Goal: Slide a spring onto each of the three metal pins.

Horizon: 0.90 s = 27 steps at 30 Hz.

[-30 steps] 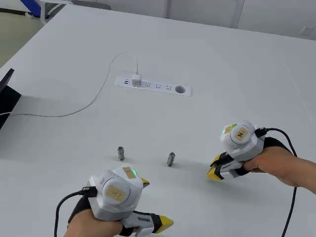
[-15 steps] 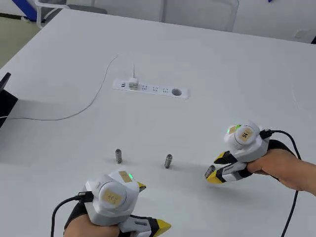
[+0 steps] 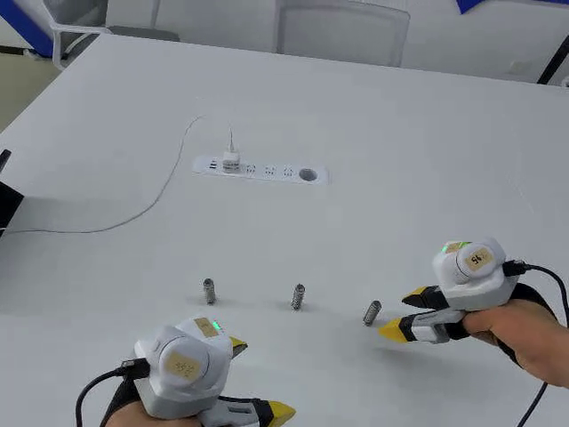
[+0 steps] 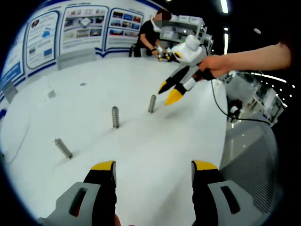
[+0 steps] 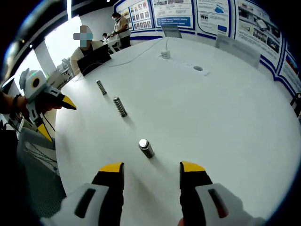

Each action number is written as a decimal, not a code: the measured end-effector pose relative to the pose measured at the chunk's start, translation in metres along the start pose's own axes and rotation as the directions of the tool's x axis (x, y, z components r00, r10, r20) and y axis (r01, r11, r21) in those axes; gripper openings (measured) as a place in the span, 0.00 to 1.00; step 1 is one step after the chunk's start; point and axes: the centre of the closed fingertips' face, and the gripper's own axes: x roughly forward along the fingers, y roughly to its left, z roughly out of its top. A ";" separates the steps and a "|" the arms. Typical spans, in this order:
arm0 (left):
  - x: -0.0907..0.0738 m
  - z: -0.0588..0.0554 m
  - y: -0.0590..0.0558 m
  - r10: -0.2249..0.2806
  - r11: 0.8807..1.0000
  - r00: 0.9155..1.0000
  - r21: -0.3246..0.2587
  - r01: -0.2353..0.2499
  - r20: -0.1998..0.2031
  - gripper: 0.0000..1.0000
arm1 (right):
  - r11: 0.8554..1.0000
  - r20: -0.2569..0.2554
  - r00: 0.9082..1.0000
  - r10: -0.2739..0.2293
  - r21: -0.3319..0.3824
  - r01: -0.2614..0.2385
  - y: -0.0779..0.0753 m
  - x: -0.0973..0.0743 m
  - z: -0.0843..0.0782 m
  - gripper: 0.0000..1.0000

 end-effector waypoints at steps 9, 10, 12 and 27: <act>-0.006 0.000 0.004 0.010 1.000 1.000 -0.004 -0.010 0.002 0.66 | 0.988 0.101 0.994 -0.030 0.153 0.014 0.002 -0.009 -0.004 0.54; -0.006 0.000 0.005 0.013 1.000 1.000 -0.006 -0.013 0.003 0.66 | 0.987 0.107 0.994 -0.031 0.161 0.013 0.003 -0.009 -0.005 0.55; -0.008 0.000 0.007 0.020 1.000 1.000 -0.012 -0.020 0.006 0.67 | 0.985 0.119 0.992 -0.035 0.172 0.014 0.008 -0.009 -0.006 0.56; -0.024 -0.003 0.034 0.092 0.994 0.996 -0.054 -0.091 0.019 0.70 | 0.983 0.193 0.981 -0.018 0.183 -0.018 0.053 -0.007 -0.006 0.68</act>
